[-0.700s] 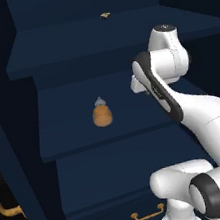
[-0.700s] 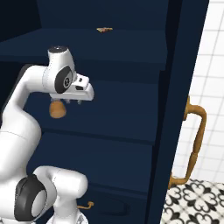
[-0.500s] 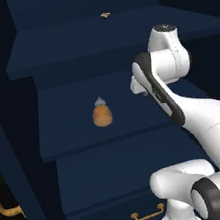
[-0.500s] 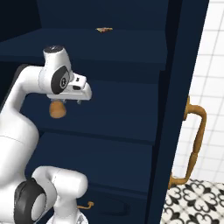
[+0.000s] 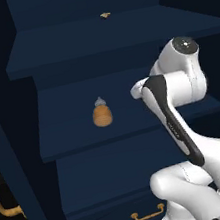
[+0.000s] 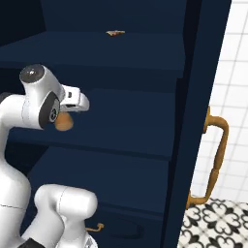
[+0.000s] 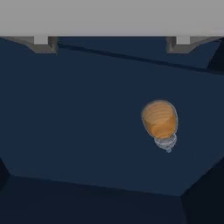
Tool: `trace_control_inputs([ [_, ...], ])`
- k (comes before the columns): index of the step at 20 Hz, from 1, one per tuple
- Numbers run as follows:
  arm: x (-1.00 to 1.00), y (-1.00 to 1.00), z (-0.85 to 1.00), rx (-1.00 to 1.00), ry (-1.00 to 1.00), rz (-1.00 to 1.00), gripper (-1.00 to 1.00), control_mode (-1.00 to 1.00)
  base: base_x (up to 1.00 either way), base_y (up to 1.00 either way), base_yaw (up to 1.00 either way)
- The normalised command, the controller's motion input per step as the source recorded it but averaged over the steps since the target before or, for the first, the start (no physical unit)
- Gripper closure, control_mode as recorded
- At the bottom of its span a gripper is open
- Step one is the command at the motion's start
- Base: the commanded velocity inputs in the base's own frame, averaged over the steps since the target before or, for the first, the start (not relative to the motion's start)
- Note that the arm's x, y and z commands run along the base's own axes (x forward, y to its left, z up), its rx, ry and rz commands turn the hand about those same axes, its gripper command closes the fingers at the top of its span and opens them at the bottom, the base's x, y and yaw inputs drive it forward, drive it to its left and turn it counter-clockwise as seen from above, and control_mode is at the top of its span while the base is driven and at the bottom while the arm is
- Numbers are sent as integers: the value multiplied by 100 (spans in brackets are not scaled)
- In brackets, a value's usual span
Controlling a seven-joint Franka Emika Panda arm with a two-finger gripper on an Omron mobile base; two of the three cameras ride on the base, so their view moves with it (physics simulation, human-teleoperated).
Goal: Pick the honey bottle and place it on the digital scale for weighing, and close the cabinet.
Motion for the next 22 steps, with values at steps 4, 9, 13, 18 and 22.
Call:
trace_control_inputs([
  [4,-9,8,1,13,-27,14,-100,-100,0,0,0],
  [9,0,9,-1,22,-19,14,-100,-100,0,0,0],
  [13,0,9,-11,21,-22,13,-100,-100,0,0,0],
  [18,1,8,-12,16,-26,16,-100,-100,0,0,0],
  [22,6,10,-3,0,-10,15,-100,-100,0,0,0],
])
